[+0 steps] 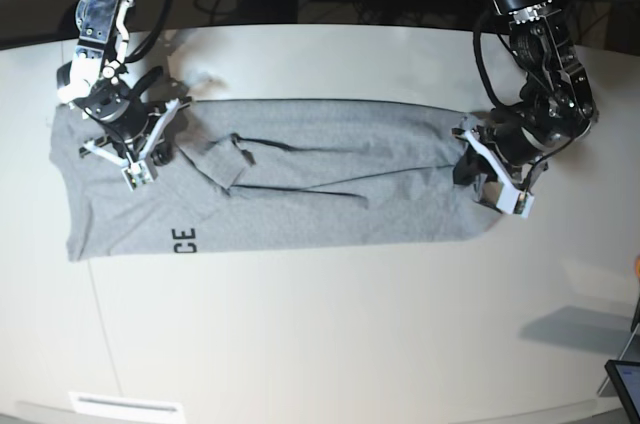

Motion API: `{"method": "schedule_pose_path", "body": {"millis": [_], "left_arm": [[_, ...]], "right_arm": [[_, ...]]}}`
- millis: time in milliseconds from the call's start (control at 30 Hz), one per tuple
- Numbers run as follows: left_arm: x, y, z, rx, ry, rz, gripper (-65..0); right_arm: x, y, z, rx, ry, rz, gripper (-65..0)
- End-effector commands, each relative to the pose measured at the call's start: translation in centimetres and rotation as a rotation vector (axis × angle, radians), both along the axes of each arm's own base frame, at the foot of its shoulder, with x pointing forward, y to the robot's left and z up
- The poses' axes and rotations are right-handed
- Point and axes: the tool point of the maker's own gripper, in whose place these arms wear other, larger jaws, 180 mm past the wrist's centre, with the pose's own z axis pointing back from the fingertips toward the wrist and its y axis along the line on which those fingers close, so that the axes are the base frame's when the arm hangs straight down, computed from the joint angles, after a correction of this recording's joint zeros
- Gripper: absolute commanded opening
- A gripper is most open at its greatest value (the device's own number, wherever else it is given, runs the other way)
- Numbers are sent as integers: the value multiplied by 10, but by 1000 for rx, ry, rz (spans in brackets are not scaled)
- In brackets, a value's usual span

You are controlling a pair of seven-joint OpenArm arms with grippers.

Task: Fold the T-shirt properly
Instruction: 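Grasp the strip end with the left gripper and fold it toward the right gripper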

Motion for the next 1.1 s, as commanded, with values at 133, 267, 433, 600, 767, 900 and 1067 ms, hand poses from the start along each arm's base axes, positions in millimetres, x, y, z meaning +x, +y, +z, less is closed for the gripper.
{"method": "schedule_pose_path", "body": {"millis": [133, 267, 433, 600, 767, 900, 1067], "left_arm": [[20, -43, 26, -23, -78, -90, -650], [26, -77, 28, -33, -75, -166, -650], [21, -112, 22, -51, -25, -240, -650], [20, -138, 34, -82, -14, -248, -650], [19, -161, 40, -140, -18, -258, -650], [17, -175, 36, -178, -2, -262, -650], [17, -197, 28, -215, 54, -273, -650]], "right_arm": [[-16, -5, -15, -51, 88, 16, -647], [-16, -5, -15, -51, 88, 16, -647], [-16, -8, -14, -60, 89, 17, -647], [-15, -11, -14, -68, 89, 18, -647], [-15, -11, -14, -68, 89, 18, -647], [-15, -11, -14, -68, 89, 18, -647], [-15, -12, -14, -70, 89, 18, -647]]}}
